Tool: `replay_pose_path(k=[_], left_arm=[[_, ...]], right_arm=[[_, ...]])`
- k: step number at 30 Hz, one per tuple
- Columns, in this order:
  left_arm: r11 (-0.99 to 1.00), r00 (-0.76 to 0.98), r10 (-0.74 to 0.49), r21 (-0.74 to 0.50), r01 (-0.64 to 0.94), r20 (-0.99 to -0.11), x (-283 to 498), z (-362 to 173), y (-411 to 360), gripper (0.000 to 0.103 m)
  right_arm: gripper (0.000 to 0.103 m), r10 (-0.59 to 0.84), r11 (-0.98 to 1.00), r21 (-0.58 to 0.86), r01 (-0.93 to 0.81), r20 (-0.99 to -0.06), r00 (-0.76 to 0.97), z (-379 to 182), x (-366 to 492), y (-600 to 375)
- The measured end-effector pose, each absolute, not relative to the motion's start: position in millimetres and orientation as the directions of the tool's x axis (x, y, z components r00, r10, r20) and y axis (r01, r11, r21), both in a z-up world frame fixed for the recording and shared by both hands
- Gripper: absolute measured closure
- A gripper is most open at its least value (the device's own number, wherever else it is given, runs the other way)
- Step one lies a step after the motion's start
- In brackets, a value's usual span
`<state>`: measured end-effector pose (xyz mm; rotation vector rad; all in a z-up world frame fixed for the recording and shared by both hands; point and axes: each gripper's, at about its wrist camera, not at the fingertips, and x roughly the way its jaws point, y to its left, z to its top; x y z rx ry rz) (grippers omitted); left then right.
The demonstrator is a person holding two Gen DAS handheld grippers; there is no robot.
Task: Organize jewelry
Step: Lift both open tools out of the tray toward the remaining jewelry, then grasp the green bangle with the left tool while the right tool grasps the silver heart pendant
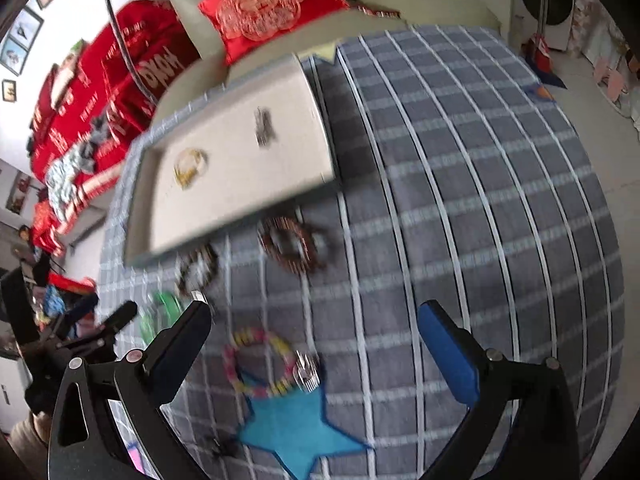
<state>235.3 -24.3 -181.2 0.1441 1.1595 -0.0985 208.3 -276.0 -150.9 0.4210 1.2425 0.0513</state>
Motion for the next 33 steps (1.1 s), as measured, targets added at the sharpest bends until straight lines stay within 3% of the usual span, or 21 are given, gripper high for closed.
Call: replay_pose_path(k=[6, 9, 20, 21, 23, 24, 33], left_arm=[[0.996, 0.346, 0.01, 0.039, 0.077, -0.938, 220.0, -195.7, -8.1, 0.0], [0.997, 0.323, 0.017, 0.041, 0.065, -0.946, 217.0, -202.2, -3.3, 0.0], [0.995, 0.331, 0.031, 0.061, 0.081, -0.943, 221.4, -214.1, -2.1, 0.0], [0.995, 0.328, 0.028, 0.057, 0.08, -0.944, 222.1, -215.5, -2.0, 0.0], [0.995, 0.322, 0.02, 0.049, 0.083, -0.946, 223.3, -217.7, -2.1, 0.0], [0.995, 0.323, 0.018, 0.047, 0.082, -0.946, 224.8, -218.5, -2.4, 0.0], [0.994, 0.33, 0.015, 0.048, 0.093, -0.944, 227.8, -223.8, -9.9, 0.009]], right_arm=[[0.0, 0.259, 0.938, 0.303, 0.171, -0.937, 0.236, -170.5, 177.0, -261.7], [0.0, 0.191, 0.966, 0.219, 0.136, -0.962, 0.195, -176.7, 169.5, -251.0], [0.004, 0.107, 0.987, 0.125, 0.101, -0.979, 0.173, -189.5, 159.7, -234.2], [0.006, 0.092, 0.99, 0.109, 0.091, -0.98, 0.174, -190.8, 159.5, -231.5], [0.026, 0.061, 0.994, 0.075, 0.08, -0.985, 0.164, -194.8, 157.1, -227.2], [0.029, 0.045, 0.995, 0.057, 0.078, -0.987, 0.155, -198.1, 156.8, -225.9], [0.041, 0.004, 1.0, 0.009, 0.023, -0.978, 0.211, -202.6, 176.8, -193.6]])
